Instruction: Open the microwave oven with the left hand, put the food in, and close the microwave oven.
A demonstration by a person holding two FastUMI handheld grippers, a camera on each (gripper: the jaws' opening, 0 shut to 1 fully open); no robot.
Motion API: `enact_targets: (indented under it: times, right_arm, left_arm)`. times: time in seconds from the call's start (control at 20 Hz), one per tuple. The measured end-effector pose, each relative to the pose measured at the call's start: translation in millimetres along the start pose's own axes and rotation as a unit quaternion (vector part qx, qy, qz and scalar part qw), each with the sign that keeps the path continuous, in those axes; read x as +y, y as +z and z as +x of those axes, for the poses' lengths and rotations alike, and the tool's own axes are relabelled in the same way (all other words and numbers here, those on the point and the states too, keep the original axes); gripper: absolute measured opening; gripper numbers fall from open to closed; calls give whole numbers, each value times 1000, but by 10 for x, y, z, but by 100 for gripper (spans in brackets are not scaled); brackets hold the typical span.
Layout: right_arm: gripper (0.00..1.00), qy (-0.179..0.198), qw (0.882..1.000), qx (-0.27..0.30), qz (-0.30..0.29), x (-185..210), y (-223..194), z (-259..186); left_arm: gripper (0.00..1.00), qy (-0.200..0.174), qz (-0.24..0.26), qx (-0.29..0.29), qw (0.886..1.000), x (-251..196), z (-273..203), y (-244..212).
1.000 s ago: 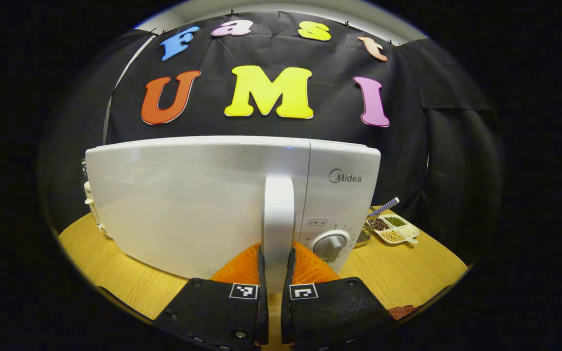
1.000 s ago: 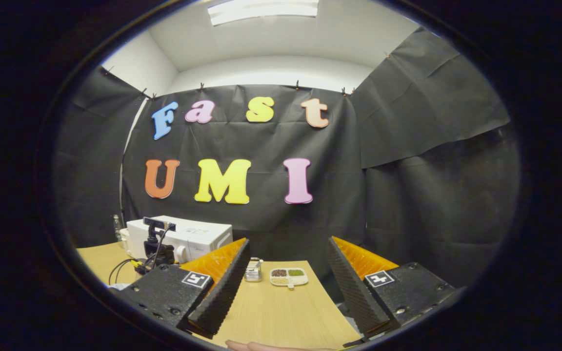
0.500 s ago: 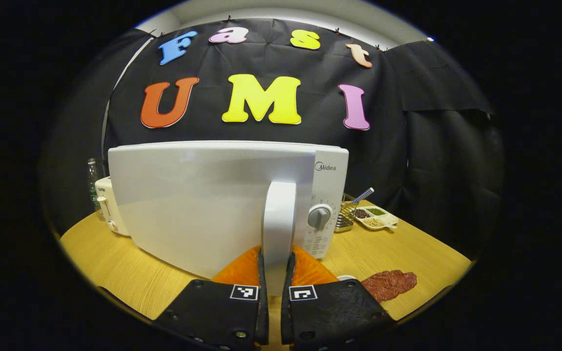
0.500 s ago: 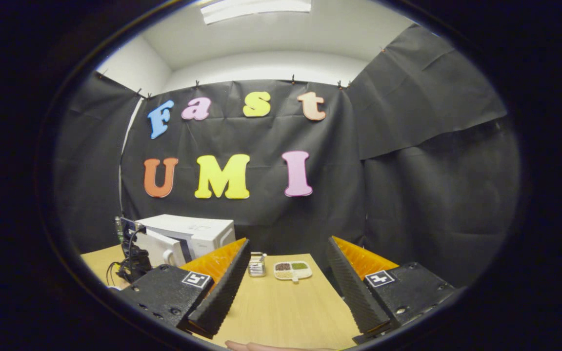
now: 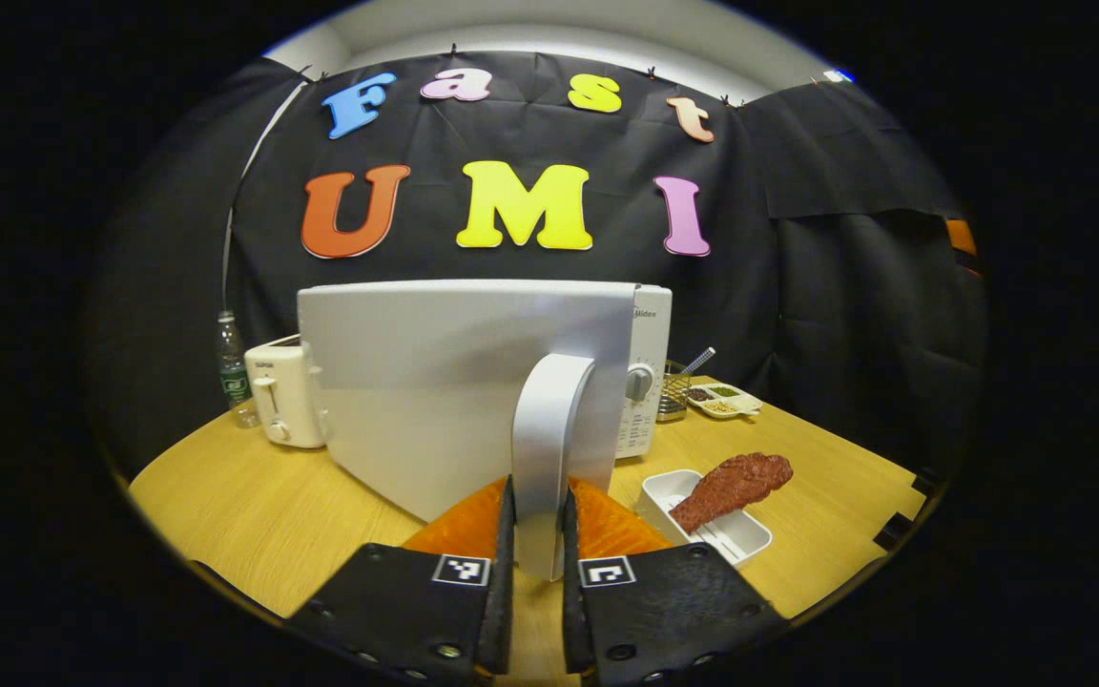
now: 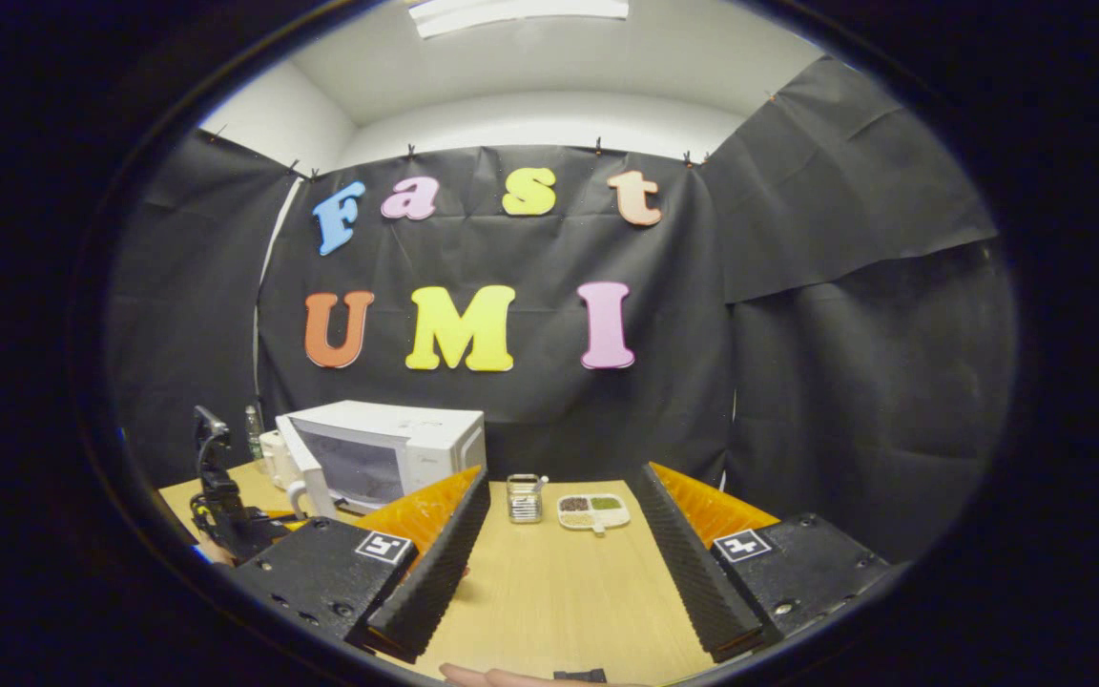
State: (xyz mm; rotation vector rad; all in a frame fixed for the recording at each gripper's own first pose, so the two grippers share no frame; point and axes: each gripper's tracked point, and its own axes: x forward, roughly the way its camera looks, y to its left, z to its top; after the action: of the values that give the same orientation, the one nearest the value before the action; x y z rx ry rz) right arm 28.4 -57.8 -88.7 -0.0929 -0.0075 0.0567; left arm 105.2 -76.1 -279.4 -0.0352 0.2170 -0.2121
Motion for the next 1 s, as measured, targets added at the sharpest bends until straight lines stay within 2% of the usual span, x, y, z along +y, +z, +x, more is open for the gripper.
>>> enact_targets:
  times: [0.1, 0.15, 0.2, 0.3, 0.4, 0.75, 0.8, 0.85, 1.0]
  right_arm:
    - [100, 3, 1000, 4, 1, 35, -38, -6]
    - [100, 4, 1000, 6, 2, 55, -48, -2]
    - [100, 5, 1000, 8, 3, 81, -73, 11]
    - [100, 8, 1000, 17, 5, 137, -130, 46]
    - [100, 12, 999, 31, 9, 215, -197, 87]
    - [100, 37, 997, 65, 4, 489, -356, 375]
    - [91, 40, 997, 69, 3, 492, -382, 438]
    - [100, 42, 996, 75, 2, 501, -408, 518]
    - [100, 53, 993, 104, 1, 523, -593, 747]
  left_arm:
    - [37, 34, 2, 6, 999, 339, -362, -122]
    - [61, 46, 3, 6, 999, 485, -511, -150]
    - [80, 52, 3, 9, 999, 590, -658, -201]
    - [88, 89, 8, -3, 996, 905, -999, -151]
    - [90, 111, 6, -16, 994, 1072, -1234, -53]
    - [92, 135, -10, -50, 990, 1125, -1673, 364]
    - [92, 133, -15, -55, 989, 1092, -1702, 437]
    - [92, 133, -20, -60, 989, 1078, -1718, 523]
    - [92, 136, -29, -67, 988, 1077, -1727, 792]
